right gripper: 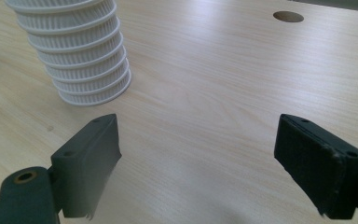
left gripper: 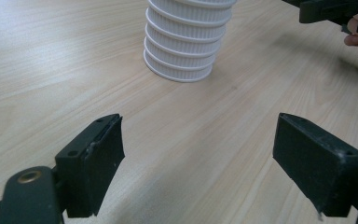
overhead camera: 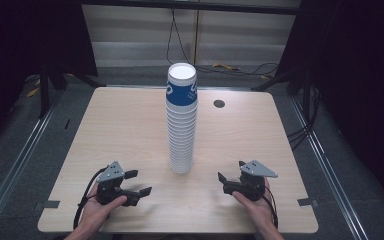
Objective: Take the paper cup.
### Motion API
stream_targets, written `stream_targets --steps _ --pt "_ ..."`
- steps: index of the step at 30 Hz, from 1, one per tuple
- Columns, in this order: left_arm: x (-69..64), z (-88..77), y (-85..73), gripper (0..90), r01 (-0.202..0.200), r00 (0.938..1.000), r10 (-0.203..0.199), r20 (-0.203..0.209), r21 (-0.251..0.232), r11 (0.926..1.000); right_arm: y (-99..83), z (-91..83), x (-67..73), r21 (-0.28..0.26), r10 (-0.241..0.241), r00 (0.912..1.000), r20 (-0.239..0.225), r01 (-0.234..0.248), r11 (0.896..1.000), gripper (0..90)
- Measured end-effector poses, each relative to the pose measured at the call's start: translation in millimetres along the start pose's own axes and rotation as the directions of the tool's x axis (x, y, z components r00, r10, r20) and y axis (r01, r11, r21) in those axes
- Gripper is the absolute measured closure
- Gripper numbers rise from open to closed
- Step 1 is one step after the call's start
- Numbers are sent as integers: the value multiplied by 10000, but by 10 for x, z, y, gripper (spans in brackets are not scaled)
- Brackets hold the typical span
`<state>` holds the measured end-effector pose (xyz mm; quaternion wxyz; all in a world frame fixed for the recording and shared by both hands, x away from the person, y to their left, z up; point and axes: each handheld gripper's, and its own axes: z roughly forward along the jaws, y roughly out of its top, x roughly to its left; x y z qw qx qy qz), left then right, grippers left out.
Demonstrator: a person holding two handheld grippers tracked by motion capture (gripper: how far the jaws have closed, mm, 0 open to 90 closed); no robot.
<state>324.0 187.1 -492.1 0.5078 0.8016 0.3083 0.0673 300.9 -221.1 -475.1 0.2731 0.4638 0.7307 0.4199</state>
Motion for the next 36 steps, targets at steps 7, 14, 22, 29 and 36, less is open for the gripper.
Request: stream_targets --steps 7,14,22,29,36 --pt "2 3 2 162 -60 10000 60 9 77 10000 29 14 5 -159 -79 9999 -98 77 9998 145" --pt "7 17 5 162 -51 10000 52 -62 194 9998 89 26 70 -190 -521 9968 -607 510 9985 143" --pt "0 38 5 160 -11 9999 7 106 315 9995 217 41 135 -361 -772 9906 -1132 735 9966 141" --pt "-63 3 7 160 -355 9990 349 285 202 9992 337 -9 224 202 -577 9715 -2298 641 9977 146" --pt "-10 -61 29 159 -250 9984 251 504 -29 9997 511 -40 256 -137 -796 9595 -2703 788 9968 146"
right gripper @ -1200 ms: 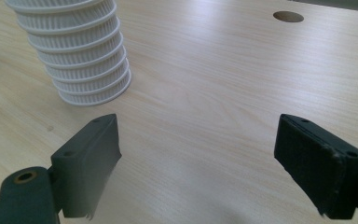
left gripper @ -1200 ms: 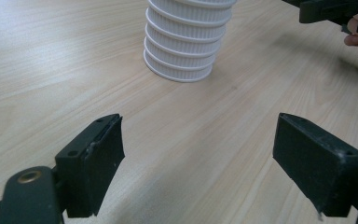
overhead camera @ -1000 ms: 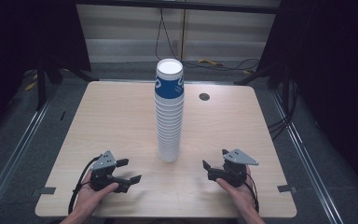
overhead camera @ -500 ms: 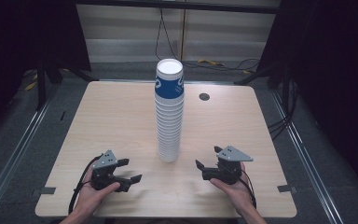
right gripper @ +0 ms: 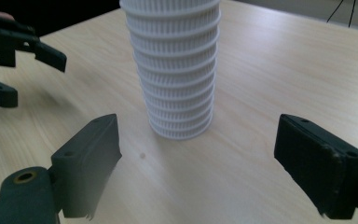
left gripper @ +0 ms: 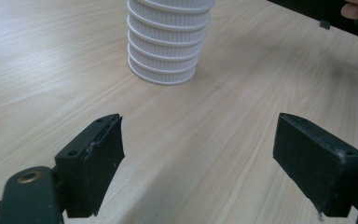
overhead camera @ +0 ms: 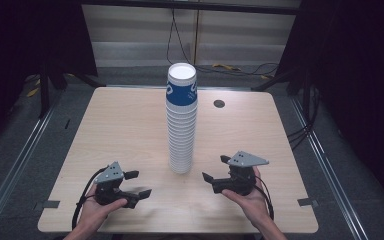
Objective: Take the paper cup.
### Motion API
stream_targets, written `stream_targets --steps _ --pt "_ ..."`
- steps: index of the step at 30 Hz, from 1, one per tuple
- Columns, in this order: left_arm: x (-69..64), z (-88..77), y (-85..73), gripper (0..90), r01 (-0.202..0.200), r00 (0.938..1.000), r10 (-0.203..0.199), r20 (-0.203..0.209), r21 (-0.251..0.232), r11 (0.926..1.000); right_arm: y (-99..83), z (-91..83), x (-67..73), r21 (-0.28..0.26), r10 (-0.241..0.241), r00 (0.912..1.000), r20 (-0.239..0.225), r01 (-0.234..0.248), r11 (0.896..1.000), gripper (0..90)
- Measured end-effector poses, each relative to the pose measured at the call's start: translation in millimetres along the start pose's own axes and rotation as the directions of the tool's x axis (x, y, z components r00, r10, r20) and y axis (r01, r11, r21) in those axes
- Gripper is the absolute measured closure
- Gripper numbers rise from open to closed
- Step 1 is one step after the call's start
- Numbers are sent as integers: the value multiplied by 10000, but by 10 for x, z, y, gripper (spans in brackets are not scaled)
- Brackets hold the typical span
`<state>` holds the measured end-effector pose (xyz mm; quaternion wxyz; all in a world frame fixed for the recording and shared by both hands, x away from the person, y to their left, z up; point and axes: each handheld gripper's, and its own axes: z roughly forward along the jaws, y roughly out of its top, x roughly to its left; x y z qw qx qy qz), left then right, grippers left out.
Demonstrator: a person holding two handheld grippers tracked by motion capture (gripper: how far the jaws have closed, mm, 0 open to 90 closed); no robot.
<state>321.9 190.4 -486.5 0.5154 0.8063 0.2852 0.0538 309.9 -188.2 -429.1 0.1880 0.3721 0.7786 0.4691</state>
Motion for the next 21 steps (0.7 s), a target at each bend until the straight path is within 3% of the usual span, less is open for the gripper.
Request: stream_targets --steps 5,9,10,21 --pt "3 16 -8 158 113 9998 -114 157 119 9999 194 -34 -46 -431 54 9999 -159 -60 9991 147" --pt "8 29 -11 158 147 9997 -151 201 204 9997 331 -62 -80 -906 461 9975 -529 -508 9946 147" --pt "14 33 -10 158 163 9996 -168 211 231 9996 409 -64 -67 -1018 251 9983 -517 -303 9943 147" --pt "11 100 4 158 164 9989 -179 432 348 9993 777 -177 -126 -1542 -272 9978 -610 175 9879 152"
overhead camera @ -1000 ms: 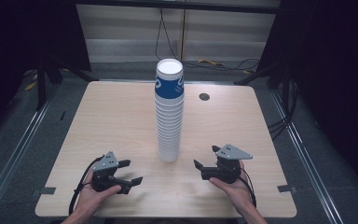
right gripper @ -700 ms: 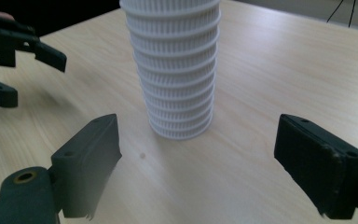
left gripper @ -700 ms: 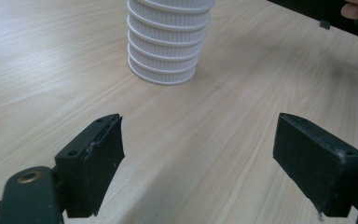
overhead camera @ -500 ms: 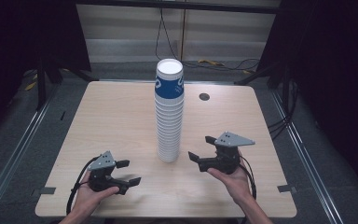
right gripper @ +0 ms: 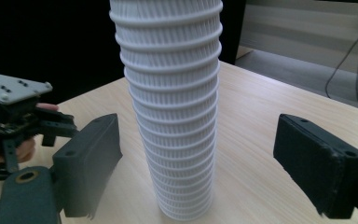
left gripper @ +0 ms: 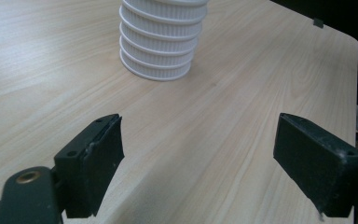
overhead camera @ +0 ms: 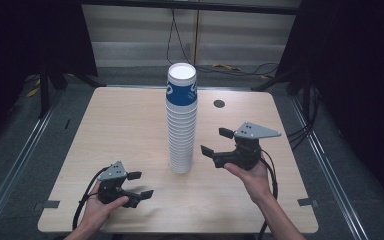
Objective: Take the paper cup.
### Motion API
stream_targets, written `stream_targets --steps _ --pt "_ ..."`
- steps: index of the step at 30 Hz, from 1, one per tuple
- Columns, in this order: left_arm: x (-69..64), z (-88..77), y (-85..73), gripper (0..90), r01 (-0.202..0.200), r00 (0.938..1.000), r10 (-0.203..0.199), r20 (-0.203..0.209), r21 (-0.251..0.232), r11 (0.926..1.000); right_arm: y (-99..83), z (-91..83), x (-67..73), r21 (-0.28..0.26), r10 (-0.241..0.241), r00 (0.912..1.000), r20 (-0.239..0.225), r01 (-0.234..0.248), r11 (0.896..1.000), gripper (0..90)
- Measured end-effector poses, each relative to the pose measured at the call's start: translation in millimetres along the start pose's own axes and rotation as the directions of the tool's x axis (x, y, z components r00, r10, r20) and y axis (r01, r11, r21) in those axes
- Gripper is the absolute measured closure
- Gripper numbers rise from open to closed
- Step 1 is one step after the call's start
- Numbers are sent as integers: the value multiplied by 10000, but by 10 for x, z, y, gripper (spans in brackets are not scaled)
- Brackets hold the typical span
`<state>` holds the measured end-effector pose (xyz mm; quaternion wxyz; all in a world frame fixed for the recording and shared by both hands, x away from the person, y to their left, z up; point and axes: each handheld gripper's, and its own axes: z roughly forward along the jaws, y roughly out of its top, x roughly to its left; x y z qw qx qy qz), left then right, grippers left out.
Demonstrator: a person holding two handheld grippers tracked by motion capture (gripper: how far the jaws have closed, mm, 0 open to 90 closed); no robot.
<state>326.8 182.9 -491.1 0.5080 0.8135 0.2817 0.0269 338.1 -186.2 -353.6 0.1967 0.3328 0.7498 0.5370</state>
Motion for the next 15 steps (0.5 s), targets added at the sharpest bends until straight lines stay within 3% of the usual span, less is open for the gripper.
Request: stream_targets --steps 3,8,15 --pt "-9 19 -8 158 89 9997 -91 228 114 9999 62 -24 -29 -122 19 10000 -51 -20 9999 153" --pt "1 14 -5 158 33 9998 -34 207 67 10000 250 -83 -99 -301 50 9996 -271 -58 9995 170" --pt "1 49 3 159 22 9998 -23 198 71 10000 497 -85 -119 -619 -159 9996 -244 144 9980 173"
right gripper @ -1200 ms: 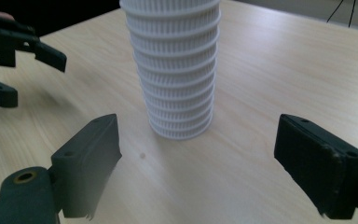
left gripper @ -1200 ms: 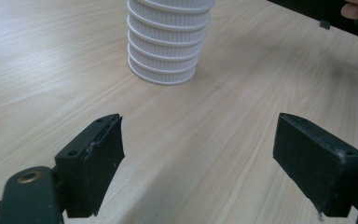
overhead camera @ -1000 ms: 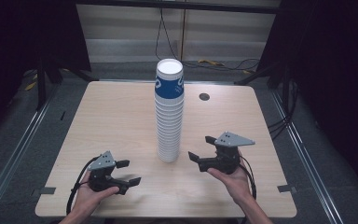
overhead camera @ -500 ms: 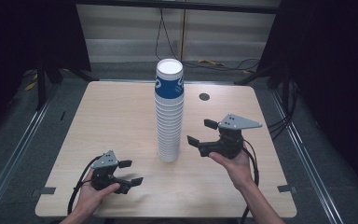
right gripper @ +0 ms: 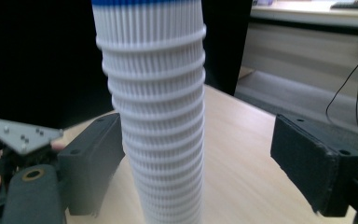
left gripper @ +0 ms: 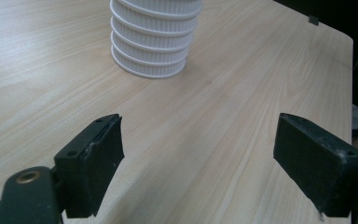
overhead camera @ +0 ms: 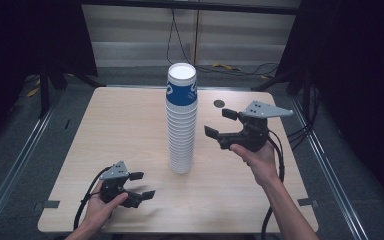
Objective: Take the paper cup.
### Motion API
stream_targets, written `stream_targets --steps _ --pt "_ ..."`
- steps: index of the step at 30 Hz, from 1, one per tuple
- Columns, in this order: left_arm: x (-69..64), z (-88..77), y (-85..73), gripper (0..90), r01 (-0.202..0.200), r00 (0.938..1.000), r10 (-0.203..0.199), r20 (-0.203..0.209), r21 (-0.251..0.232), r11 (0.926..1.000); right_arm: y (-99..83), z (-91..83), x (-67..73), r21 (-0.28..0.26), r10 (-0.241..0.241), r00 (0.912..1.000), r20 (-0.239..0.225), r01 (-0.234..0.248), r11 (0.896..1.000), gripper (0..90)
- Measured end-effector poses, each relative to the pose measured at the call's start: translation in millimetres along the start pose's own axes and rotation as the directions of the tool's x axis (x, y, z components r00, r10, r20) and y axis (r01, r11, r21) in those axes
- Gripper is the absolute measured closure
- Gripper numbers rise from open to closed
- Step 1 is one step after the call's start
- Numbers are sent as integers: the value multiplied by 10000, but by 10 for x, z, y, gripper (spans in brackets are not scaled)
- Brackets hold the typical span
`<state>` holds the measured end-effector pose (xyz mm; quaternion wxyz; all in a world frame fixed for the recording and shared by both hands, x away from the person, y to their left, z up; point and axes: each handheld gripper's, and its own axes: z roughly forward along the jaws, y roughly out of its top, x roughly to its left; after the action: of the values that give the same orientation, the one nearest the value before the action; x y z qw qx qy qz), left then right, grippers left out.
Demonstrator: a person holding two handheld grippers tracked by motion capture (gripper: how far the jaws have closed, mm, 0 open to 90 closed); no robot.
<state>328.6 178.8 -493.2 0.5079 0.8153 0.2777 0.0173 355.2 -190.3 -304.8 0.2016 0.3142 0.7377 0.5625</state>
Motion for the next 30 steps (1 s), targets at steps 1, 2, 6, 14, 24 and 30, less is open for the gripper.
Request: stream_targets --steps 1,2,6,14,24,30 --pt "-4 1 -2 159 -88 10000 88 22 85 9999 45 7 1 -32 -50 10000 -44 49 10000 171" --pt "-10 4 -3 159 -119 9999 119 17 84 9999 112 9 1 -94 -111 9999 -59 111 9999 170" --pt "-12 -1 0 159 -94 9999 93 43 42 9999 347 44 30 23 -399 9987 -304 400 9992 158" --pt "-23 -1 -4 159 -162 9999 161 53 112 9998 626 131 83 234 -628 9923 -1068 657 9976 171" --pt "-16 -12 -8 159 -237 9997 236 43 110 9997 845 281 138 427 -887 9880 -1267 947 9946 142" --pt "-20 -25 -13 159 -215 9998 215 36 78 9997 944 387 136 540 -848 9873 -1342 927 9942 144"
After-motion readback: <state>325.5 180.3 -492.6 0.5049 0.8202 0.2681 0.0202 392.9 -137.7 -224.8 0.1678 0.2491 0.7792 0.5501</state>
